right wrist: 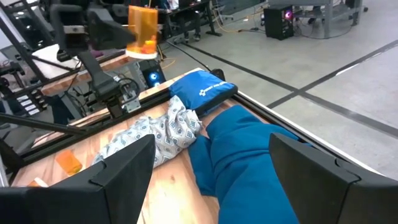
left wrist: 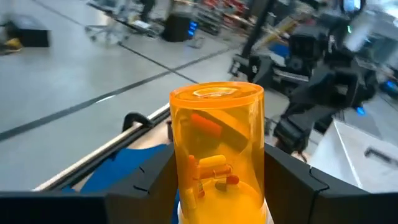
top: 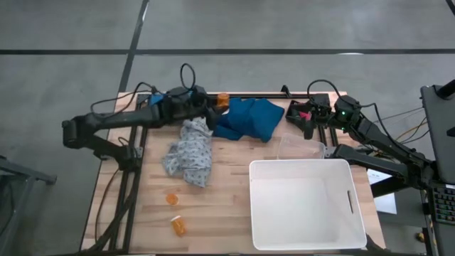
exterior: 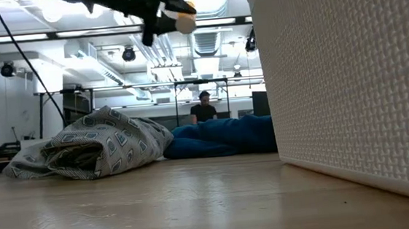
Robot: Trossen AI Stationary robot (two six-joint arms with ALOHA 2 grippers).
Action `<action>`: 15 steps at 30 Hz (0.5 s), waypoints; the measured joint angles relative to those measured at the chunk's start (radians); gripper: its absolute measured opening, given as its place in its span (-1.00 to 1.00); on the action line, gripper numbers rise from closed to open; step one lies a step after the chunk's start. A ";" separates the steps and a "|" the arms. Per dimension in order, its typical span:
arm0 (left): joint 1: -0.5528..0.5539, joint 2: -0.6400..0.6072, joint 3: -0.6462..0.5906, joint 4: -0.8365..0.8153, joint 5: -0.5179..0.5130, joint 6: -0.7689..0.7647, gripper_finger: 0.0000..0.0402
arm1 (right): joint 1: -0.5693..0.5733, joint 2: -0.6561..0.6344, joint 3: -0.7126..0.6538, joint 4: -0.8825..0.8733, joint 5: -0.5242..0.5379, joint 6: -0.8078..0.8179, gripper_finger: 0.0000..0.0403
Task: Pick & place medical supplies in basket/bin
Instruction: Put the top orange pill bottle into the transparent bin
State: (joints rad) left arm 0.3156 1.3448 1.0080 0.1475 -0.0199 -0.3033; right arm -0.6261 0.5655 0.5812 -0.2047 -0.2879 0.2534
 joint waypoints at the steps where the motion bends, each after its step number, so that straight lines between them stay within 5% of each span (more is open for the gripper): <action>1: 0.017 0.016 0.000 0.022 0.037 0.028 0.00 | 0.000 0.000 0.000 0.000 0.000 0.000 0.54; 7: 0.075 0.097 0.000 0.154 0.182 0.203 0.00 | 0.000 0.000 0.000 0.000 0.000 0.000 0.54; 15: 0.103 0.147 0.007 0.173 0.197 0.238 0.00 | 0.000 0.000 0.000 0.000 0.000 0.000 0.54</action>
State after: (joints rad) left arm 0.4184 1.4915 1.0153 0.3207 0.1768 -0.0650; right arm -0.6259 0.5655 0.5812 -0.2047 -0.2882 0.2535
